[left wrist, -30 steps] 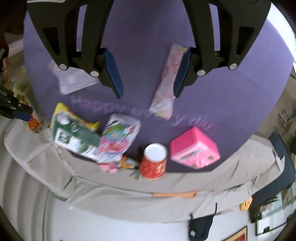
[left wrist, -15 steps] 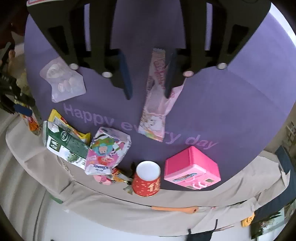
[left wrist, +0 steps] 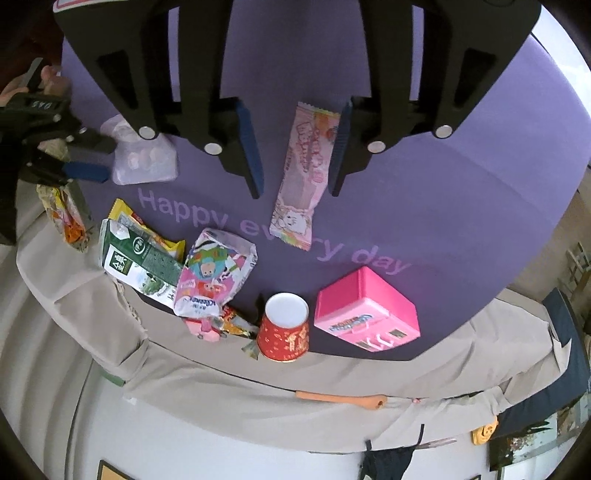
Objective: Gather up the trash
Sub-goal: 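Grasp the pink candy wrapper with the left gripper while the right grasps the clear wrapper, then carry both wrappers to the trash bag and lower them inside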
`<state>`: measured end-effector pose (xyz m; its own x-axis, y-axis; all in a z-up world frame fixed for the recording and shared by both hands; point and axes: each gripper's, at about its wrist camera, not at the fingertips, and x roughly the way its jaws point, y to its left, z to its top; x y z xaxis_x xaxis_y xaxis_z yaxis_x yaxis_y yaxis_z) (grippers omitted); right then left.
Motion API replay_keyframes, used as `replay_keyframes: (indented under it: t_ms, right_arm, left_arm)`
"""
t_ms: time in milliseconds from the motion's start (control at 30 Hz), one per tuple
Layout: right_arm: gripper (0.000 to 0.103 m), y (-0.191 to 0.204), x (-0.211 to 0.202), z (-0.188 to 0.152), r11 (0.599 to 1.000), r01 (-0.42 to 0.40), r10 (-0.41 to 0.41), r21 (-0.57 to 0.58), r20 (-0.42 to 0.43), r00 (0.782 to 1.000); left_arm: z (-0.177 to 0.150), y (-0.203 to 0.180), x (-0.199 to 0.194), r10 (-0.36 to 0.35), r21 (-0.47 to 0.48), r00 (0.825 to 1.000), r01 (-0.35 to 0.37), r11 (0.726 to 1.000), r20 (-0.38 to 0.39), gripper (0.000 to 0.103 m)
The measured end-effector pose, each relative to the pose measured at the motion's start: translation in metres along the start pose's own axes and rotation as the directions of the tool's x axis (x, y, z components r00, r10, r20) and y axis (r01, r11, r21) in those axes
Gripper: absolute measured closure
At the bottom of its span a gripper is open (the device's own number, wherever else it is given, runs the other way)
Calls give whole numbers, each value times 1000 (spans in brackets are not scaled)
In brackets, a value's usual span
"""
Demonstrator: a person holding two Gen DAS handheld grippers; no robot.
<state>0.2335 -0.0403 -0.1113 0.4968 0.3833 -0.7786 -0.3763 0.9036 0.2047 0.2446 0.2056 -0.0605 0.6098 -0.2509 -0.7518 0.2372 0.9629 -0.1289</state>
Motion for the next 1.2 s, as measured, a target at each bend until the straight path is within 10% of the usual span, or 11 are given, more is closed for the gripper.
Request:
replay_keyframes:
  t_ms: [233,500,633,733,1200]
  right_arm:
    - [24,25,22,8,995,1,-3,-101,-28,1000]
    - [21,38,31,14,989,22,-34,-147,-82,996]
    - [69,38,27,13,985,60,-68,-163,-44,997]
    - [87,25,19,17,992,41,-45,-117,-31,999]
    - [96,-30,-42,18,994,110,-109,-15,72,991]
  left_arm:
    - [-2,12,0,25,-26,1000,-25,999,-2,64]
    - [-6,9,3,22,-33,1000,-22,999,-5,63]
    - [-8,5,3,13,-28,1000,-13,1000,-6,61]
    - [-9,2,4,10,-20,1000,-10,1000,-6,59]
    - [0,-8,22,41,44,998,-39,998,-51,58]
